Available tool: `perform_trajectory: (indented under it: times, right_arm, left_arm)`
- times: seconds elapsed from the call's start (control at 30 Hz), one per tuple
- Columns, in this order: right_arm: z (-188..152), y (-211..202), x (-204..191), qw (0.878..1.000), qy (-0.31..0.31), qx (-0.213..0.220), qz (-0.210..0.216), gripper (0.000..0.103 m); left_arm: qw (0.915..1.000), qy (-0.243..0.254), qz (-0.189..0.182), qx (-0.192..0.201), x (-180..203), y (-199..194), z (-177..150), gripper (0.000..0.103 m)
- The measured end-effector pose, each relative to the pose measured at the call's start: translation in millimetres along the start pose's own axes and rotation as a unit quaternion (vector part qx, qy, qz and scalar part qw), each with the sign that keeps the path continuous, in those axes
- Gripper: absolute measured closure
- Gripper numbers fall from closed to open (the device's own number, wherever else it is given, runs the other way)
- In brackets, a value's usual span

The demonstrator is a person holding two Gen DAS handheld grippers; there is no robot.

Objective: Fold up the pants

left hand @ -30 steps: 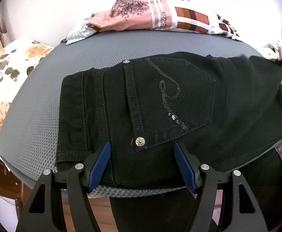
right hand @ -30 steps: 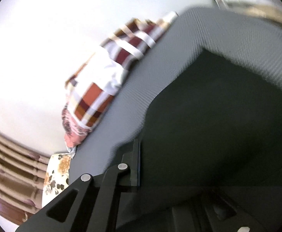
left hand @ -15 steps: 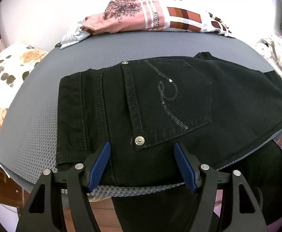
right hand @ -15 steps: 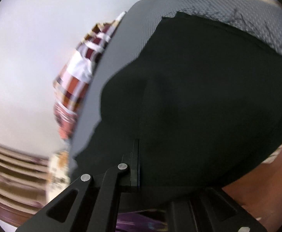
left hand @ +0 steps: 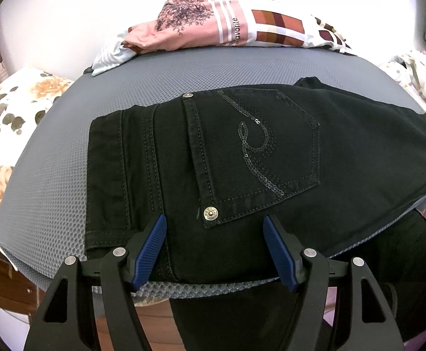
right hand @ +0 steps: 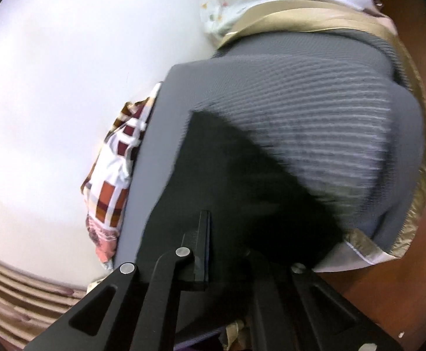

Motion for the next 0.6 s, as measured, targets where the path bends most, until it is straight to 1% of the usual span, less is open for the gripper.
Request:
perform_trajectory:
  times: [0.07,0.13,0.2,0.27,0.3,0.47,0.57,0.6]
  right_arm:
    - [-1,-1,11,1.000,0.006,-0.005,0.009,0.100]
    - [-1,-2,10,1.000,0.008,-0.008,0.017,0.099]
    - [1,-3,12,0.999,0.023,-0.013,0.027,0.098]
    - [7,-13,24,0.998,0.047,-0.002,0.037,0.098]
    - [11,-18,30,0.998,0.055,0.007,0.035,0.098]
    - [28,-40,50,0.998,0.055,0.036,0.010,0.097]
    - [48,-68,70,0.993,0.082,0.085,-0.029,0.093]
    - [50,-75,71,0.991,0.085,0.094,-0.033,0.093]
  left_arm:
    - [1.0000,0.001,0.000,0.002,-1,0,0,0.034]
    - [1.0000,0.002,0.002,0.001,0,0,0,0.034]
    - [1.0000,0.002,0.001,0.001,0,1,0,0.034]
    - [1.0000,0.002,0.000,0.002,1,1,0,0.034]
    - [1.0000,0.002,0.001,0.002,1,1,0,0.034]
    - [1.0000,0.004,0.002,0.002,0,0,0,0.033]
    - [1.0000,0.005,0.004,0.002,1,0,0,0.033]
    - [1.0000,0.006,0.005,0.003,2,-1,1,0.033]
Point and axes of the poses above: each gripper's, at about its wrist camera, not at the fingertips, and y roughly the way its jaws point, x to its right, z to its top, the point moved 9 cm from there along y, roughly the way its jaws point, and after that the axes turned 6 degrees about -z, right-handed, at the moved point
